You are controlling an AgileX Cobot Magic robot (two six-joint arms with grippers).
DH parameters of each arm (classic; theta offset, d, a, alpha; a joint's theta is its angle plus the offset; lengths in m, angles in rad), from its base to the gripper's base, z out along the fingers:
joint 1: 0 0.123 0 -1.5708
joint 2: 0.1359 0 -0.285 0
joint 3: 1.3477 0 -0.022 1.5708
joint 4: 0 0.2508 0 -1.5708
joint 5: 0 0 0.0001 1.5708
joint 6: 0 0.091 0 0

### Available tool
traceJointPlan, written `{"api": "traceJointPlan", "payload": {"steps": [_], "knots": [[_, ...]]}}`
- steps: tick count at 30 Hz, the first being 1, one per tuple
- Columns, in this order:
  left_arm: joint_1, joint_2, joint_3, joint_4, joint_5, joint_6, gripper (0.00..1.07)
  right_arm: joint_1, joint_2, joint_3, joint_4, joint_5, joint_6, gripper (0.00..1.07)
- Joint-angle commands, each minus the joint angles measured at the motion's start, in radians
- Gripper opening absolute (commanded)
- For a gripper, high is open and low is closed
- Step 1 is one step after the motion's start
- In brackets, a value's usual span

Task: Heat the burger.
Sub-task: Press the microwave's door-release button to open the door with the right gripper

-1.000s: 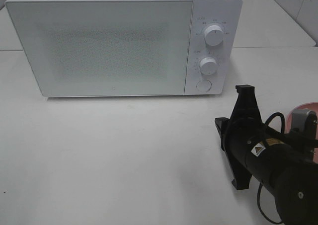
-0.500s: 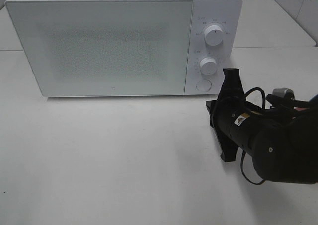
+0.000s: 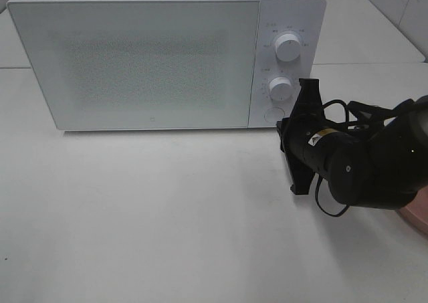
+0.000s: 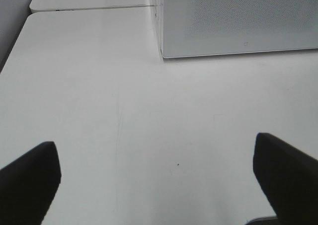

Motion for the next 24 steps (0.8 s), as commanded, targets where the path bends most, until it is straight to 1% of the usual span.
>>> {"api": "traceJointPlan", "payload": {"steps": [1, 7, 15, 24], "knots": [[0.001, -0.024, 0.004, -0.008, -0.014, -0.004, 0.98, -0.028, 0.018, -0.040, -0.042, 0.014, 0.011, 0.00], [0.001, -0.024, 0.004, -0.008, -0.014, -0.004, 0.98, -0.053, 0.061, -0.081, -0.064, 0.020, 0.045, 0.00], [0.001, -0.024, 0.004, -0.008, -0.014, -0.004, 0.98, -0.082, 0.082, -0.111, -0.069, 0.030, 0.040, 0.00], [0.001, -0.024, 0.004, -0.008, -0.014, -0.004, 0.98, -0.082, 0.135, -0.153, -0.091, 0.029, 0.063, 0.00]]}}
